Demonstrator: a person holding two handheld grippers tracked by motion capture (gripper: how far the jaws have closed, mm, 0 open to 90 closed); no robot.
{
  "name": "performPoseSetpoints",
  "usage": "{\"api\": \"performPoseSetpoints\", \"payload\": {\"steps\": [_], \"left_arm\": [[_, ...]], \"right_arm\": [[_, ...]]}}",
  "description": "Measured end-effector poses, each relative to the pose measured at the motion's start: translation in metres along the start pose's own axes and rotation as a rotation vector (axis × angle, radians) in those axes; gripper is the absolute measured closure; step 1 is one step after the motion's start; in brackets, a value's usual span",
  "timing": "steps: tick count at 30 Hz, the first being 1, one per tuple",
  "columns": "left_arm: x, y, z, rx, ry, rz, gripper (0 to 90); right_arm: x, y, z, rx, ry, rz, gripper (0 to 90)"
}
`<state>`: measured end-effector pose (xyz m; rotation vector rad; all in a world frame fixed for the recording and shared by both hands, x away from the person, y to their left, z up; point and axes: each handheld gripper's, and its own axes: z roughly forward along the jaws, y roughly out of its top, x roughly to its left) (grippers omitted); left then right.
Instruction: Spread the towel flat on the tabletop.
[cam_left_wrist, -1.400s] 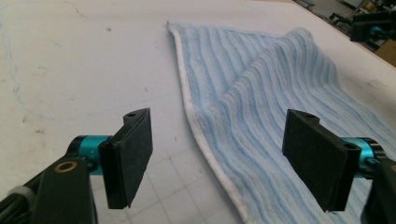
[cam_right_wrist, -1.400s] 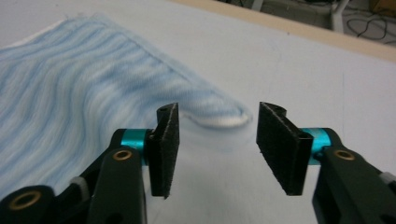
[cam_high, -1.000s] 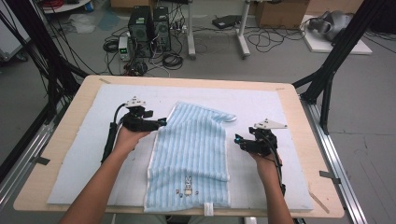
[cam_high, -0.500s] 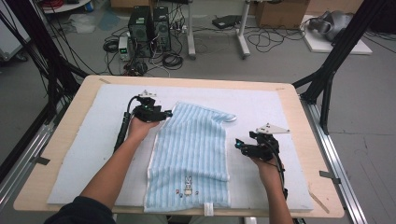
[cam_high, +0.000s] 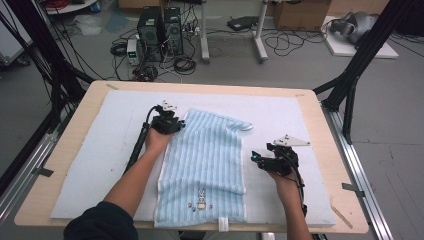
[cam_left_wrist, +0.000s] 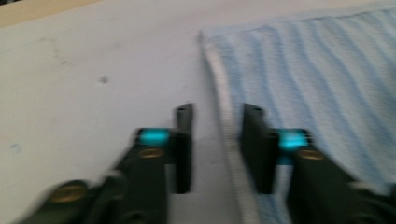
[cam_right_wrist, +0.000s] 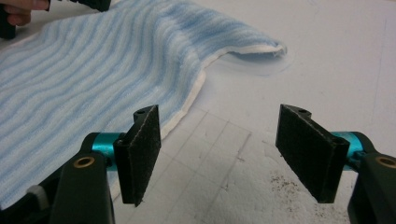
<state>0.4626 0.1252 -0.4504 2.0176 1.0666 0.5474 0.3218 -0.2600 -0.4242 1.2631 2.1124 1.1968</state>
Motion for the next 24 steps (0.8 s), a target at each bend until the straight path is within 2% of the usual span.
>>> {"api": "performPoseSetpoints", "payload": {"steps": [1, 2, 4, 5, 7, 9, 11, 12, 13, 16, 19, 21, 24], "left_arm": [[-0.002, 0.000, 0.000, -0.001, 0.016, -0.002, 87.9], [-0.002, 0.001, 0.000, 0.000, 0.039, -0.018, 88.4], [0.003, 0.000, -0.002, 0.006, 0.108, -0.094, 88.5], [0.006, -0.001, -0.003, 0.002, 0.133, -0.120, 88.5], [0.013, -0.004, -0.008, 0.003, 0.176, -0.134, 88.6], [0.018, -0.008, -0.011, -0.005, 0.189, -0.153, 88.5], [0.023, -0.011, -0.013, -0.015, 0.180, -0.178, 87.2], [0.024, -0.011, -0.013, -0.021, 0.171, -0.191, 80.7], [0.024, -0.011, -0.013, -0.028, 0.164, -0.200, 69.3], [0.025, -0.013, -0.018, -0.058, 0.127, -0.206, 54.1], [0.025, -0.015, -0.024, -0.068, 0.098, -0.203, 49.5], [0.026, -0.018, -0.029, -0.080, 0.072, -0.214, 45.7], [0.027, -0.020, -0.037, -0.088, 0.021, -0.238, 40.5]], "right_arm": [[0.001, 0.000, 0.000, 0.002, 0.001, 0.006, 30.3], [0.001, 0.001, 0.001, -0.001, 0.001, 0.005, 30.3], [0.003, 0.002, 0.001, -0.005, 0.001, 0.005, 30.4], [0.004, 0.002, 0.002, -0.004, 0.002, 0.008, 30.4], [0.005, 0.003, 0.004, -0.004, -0.001, 0.003, 30.4], [0.005, 0.003, 0.007, 0.000, -0.011, 0.012, 30.6], [0.005, 0.004, 0.011, -0.005, -0.025, 0.030, 31.6], [0.005, 0.005, 0.013, -0.009, -0.033, 0.044, 32.7], [0.005, 0.007, 0.015, -0.014, -0.038, 0.061, 35.2], [0.002, 0.013, 0.025, -0.024, -0.049, 0.081, 47.3], [-0.002, 0.024, 0.038, -0.014, -0.064, 0.081, 54.7], [-0.005, 0.031, 0.051, 0.012, -0.045, 0.090, 56.0], [-0.003, 0.040, 0.071, 0.057, -0.021, 0.078, 55.7]]}}
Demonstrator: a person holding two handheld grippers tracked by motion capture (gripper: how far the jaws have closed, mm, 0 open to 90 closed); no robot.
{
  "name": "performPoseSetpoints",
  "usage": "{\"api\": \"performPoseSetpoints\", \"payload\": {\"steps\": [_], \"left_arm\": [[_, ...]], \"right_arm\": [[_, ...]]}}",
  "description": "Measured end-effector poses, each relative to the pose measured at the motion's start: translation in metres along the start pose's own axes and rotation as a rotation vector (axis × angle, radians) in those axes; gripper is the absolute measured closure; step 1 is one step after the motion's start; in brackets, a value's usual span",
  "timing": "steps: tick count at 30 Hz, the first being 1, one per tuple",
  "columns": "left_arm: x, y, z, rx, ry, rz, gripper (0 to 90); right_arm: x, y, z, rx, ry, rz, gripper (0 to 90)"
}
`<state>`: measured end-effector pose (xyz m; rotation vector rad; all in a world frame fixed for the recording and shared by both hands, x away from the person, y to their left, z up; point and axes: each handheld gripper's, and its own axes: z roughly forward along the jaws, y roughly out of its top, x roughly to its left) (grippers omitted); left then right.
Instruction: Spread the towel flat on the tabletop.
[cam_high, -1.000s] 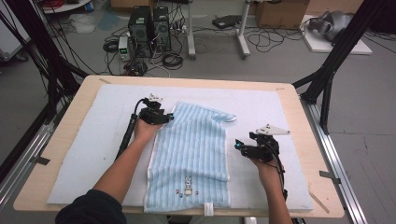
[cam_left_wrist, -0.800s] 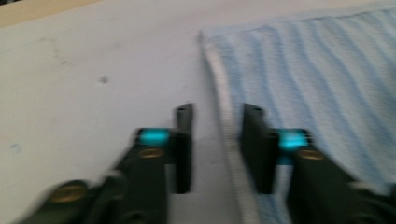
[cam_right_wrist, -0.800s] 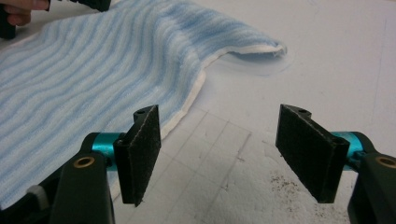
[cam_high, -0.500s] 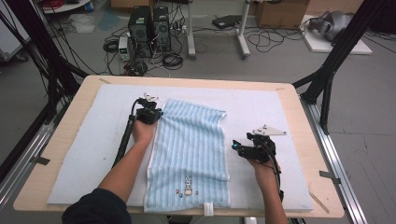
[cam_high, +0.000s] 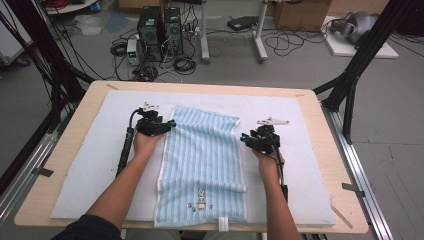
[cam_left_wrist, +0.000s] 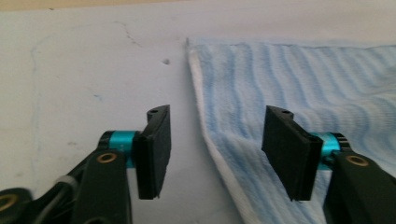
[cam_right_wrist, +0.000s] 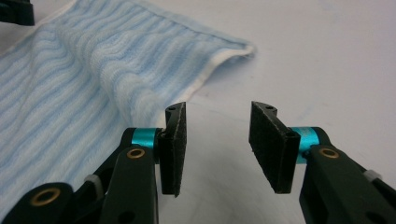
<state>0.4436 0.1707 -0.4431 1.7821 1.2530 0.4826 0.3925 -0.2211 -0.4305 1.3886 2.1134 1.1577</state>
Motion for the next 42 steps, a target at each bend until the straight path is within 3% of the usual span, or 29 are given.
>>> {"api": "performPoseSetpoints", "payload": {"steps": [4, 8, 10, 11, 12, 13, 14, 17, 19, 22, 24, 25, 29, 32, 33, 35, 36, 38, 40, 41, 42], "left_arm": [[0.002, 0.002, -0.012, -0.017, -0.009, 0.014, 38.4], [0.005, 0.001, -0.019, -0.016, -0.007, 0.025, 37.9], [0.006, -0.001, -0.021, -0.007, -0.006, 0.028, 37.9], [0.007, -0.002, -0.022, -0.008, -0.007, 0.028, 37.9], [0.007, -0.003, -0.023, -0.008, -0.007, 0.024, 38.0], [0.008, -0.005, -0.023, -0.003, -0.006, 0.017, 38.1], [0.008, -0.007, -0.024, 0.004, -0.011, 0.016, 38.1], [0.007, -0.011, -0.026, 0.012, -0.010, 0.016, 38.1], [0.005, -0.013, -0.028, 0.045, -0.020, 0.020, 37.2], [0.001, -0.014, -0.032, 0.030, -0.027, 0.025, 37.9], [0.000, -0.014, -0.032, 0.031, -0.040, 0.027, 37.8], [-0.001, -0.014, -0.031, 0.035, -0.043, 0.031, 38.1], [-0.004, -0.017, -0.026, 0.063, -0.072, 0.031, 44.1], [-0.010, -0.021, -0.018, 0.102, -0.088, 0.032, 49.1], [-0.013, -0.022, -0.017, 0.098, -0.074, 0.050, 50.1], [-0.018, -0.022, -0.017, 0.100, -0.060, 0.083, 55.7], [-0.021, -0.023, -0.017, 0.101, -0.045, 0.112, 63.4], [-0.025, -0.024, -0.016, 0.099, -0.070, 0.127, 83.8], [-0.027, -0.023, -0.016, 0.104, -0.049, 0.149, 88.0], [-0.027, -0.023, -0.015, 0.100, -0.047, 0.130, 88.2], [-0.025, -0.022, -0.015, 0.098, -0.034, 0.105, 88.3]], "right_arm": [[0.009, 0.014, 0.027, 0.026, 0.037, -0.005, 53.5], [0.020, 0.019, 0.051, 0.091, 0.033, -0.048, 54.1], [0.025, 0.019, 0.057, 0.111, -0.010, -0.103, 60.7], [0.026, 0.021, 0.057, 0.117, -0.019, -0.100, 65.5], [0.025, 0.022, 0.058, 0.120, -0.026, -0.094, 78.5], [0.025, 0.023, 0.058, 0.122, -0.018, -0.097, 84.8], [0.025, 0.025, 0.059, 0.125, -0.028, -0.118, 85.8], [0.026, 0.031, 0.064, 0.136, -0.127, -0.178, 86.8], [0.019, 0.034, 0.066, 0.118, -0.208, -0.168, 87.0], [0.010, 0.034, 0.066, 0.066, -0.270, -0.111, 84.1], [0.005, 0.033, 0.064, 0.024, -0.232, -0.024, 73.9], [0.005, 0.033, 0.063, 0.022, -0.222, -0.011, 71.3], [0.007, 0.035, 0.047, -0.004, -0.200, -0.023, 63.3], [0.007, 0.032, 0.037, 0.007, -0.162, -0.025, 57.6], [0.008, 0.030, 0.033, 0.022, -0.141, -0.024, 57.0], [0.011, 0.023, 0.028, 0.050, -0.123, -0.034, 56.7], [0.011, 0.021, 0.027, 0.058, -0.109, -0.033, 56.6], [0.013, 0.014, 0.027, 0.079, -0.077, -0.019, 56.9], [0.015, 0.009, 0.030, 0.106, -0.068, -0.025, 63.3], [0.017, 0.006, 0.033, 0.132, -0.078, -0.039, 66.7], [0.018, 0.006, 0.034, 0.119, -0.086, -0.048, 75.8]]}}
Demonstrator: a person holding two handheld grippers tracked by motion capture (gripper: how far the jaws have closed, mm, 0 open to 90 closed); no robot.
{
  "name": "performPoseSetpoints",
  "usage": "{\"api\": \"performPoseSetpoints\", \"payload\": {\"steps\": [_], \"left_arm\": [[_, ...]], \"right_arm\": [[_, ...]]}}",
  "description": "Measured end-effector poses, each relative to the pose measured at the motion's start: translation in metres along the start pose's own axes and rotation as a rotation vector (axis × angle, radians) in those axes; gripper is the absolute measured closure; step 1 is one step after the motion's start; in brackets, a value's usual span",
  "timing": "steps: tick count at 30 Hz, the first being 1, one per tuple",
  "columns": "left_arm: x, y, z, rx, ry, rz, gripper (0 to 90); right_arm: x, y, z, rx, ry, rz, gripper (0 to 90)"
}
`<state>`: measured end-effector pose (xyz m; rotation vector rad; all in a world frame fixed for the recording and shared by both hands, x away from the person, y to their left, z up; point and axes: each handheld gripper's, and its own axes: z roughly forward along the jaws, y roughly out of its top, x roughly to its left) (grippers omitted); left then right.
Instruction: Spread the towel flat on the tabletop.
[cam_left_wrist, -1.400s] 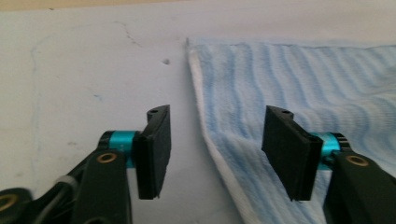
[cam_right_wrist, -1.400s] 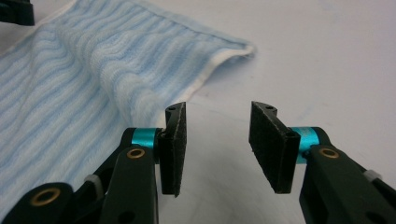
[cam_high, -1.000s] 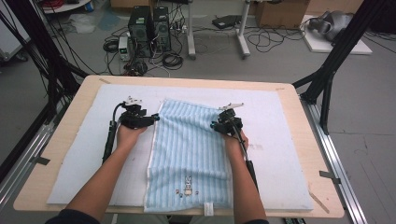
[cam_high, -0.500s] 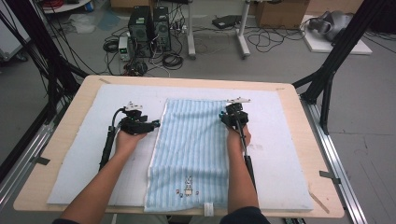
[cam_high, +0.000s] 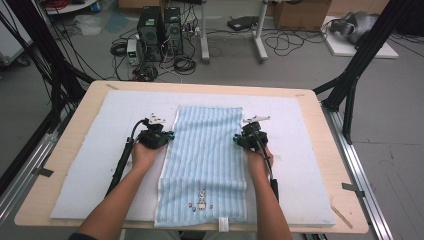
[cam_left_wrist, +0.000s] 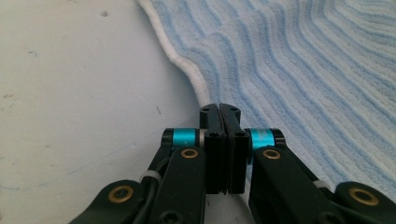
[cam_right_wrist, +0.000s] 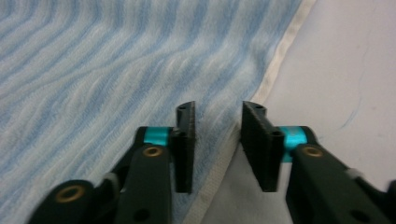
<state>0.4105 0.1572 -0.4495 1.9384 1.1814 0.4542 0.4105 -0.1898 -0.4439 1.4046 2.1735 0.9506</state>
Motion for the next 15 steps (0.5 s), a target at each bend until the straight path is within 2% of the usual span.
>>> {"api": "performPoseSetpoints", "payload": {"steps": [1, 2, 4, 6, 9, 10, 11, 13, 14, 15], "left_arm": [[0.002, 0.000, 0.001, -0.008, 0.013, -0.016, 88.3], [0.003, 0.001, 0.002, -0.010, 0.025, -0.027, 88.3], [0.007, 0.002, 0.006, -0.028, 0.049, -0.058, 88.4], [0.008, 0.005, 0.009, -0.032, 0.071, -0.079, 88.4], [0.007, 0.009, 0.013, -0.039, 0.105, -0.065, 87.8], [0.008, 0.010, 0.014, -0.041, 0.113, -0.061, 84.9], [0.009, 0.010, 0.014, -0.045, 0.112, -0.082, 77.6], [0.016, 0.009, 0.012, -0.052, 0.063, -0.132, 61.9], [0.018, 0.009, 0.011, -0.049, 0.058, -0.138, 55.4], [0.019, 0.008, 0.007, -0.047, 0.048, -0.126, 52.9]], "right_arm": [[-0.001, 0.001, 0.001, -0.006, 0.018, 0.004, 84.4], [-0.001, 0.001, 0.003, -0.012, 0.008, 0.003, 85.9], [-0.004, 0.001, 0.006, -0.037, 0.002, 0.023, 86.4], [-0.003, 0.004, 0.011, -0.056, -0.031, 0.027, 86.3], [0.000, 0.009, 0.019, -0.077, -0.083, 0.012, 85.4], [0.000, 0.011, 0.020, -0.080, -0.092, 0.012, 84.2], [0.000, 0.011, 0.021, -0.081, -0.089, 0.014, 81.6], [-0.001, 0.012, 0.017, -0.085, -0.085, 0.017, 72.7], [-0.002, 0.011, 0.014, -0.084, -0.071, 0.016, 69.3], [-0.003, 0.011, 0.012, -0.090, -0.070, 0.005, 66.7]]}}
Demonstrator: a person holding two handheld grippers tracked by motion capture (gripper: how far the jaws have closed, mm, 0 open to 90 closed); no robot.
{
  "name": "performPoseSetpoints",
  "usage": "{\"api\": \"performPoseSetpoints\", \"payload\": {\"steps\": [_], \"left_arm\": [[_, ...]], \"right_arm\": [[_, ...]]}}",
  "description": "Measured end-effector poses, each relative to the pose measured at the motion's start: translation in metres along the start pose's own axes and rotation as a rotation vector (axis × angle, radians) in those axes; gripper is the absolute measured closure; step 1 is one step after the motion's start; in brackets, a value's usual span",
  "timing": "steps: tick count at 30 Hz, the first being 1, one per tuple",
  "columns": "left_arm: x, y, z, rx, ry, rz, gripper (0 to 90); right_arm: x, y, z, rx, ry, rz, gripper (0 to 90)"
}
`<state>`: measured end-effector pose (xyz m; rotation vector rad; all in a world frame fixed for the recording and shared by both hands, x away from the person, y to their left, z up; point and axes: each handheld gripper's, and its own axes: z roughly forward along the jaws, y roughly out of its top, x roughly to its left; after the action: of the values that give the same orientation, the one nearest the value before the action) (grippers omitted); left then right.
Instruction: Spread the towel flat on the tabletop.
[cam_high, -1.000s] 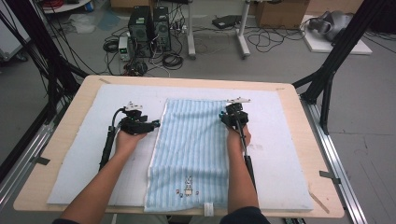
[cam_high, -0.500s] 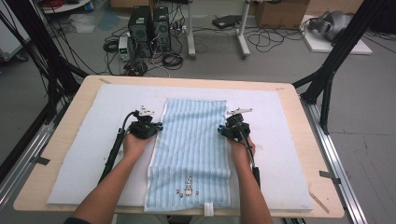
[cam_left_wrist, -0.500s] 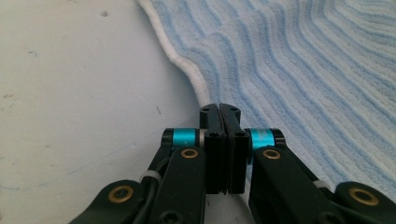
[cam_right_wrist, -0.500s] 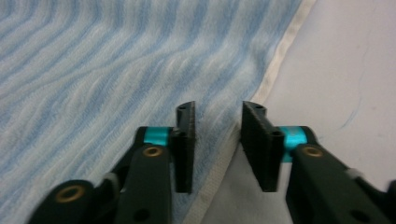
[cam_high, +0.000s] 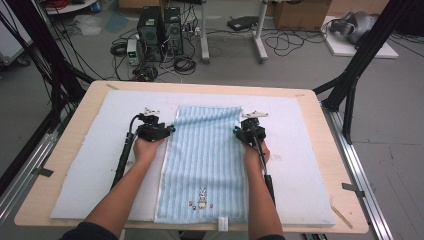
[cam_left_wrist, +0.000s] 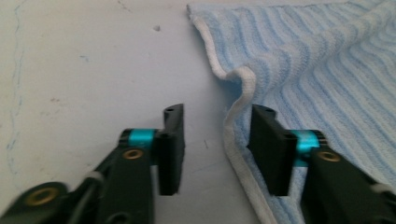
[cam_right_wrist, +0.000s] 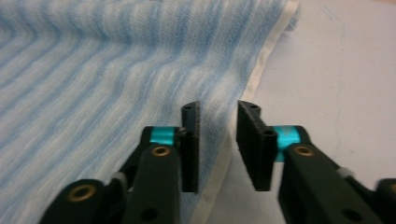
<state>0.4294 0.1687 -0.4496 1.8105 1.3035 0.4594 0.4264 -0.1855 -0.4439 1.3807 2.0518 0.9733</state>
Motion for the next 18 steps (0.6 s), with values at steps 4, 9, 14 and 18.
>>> {"api": "performPoseSetpoints", "payload": {"steps": [4, 9, 14, 18], "left_arm": [[0.000, -0.007, -0.014, -0.014, -0.063, 0.010, 46.8], [-0.005, -0.020, -0.035, -0.037, -0.113, 0.044, 45.7], [-0.013, -0.034, -0.054, -0.034, -0.154, 0.057, 46.5], [-0.025, -0.044, -0.067, 0.012, -0.194, 0.066, 50.7]], "right_arm": [[-0.002, -0.002, -0.023, -0.038, 0.004, -0.011, 58.3], [0.000, -0.011, -0.047, -0.029, 0.027, -0.003, 47.1], [0.011, -0.027, -0.076, -0.047, 0.127, -0.040, 59.7], [0.022, -0.047, -0.090, -0.008, 0.147, -0.078, 59.2]]}}
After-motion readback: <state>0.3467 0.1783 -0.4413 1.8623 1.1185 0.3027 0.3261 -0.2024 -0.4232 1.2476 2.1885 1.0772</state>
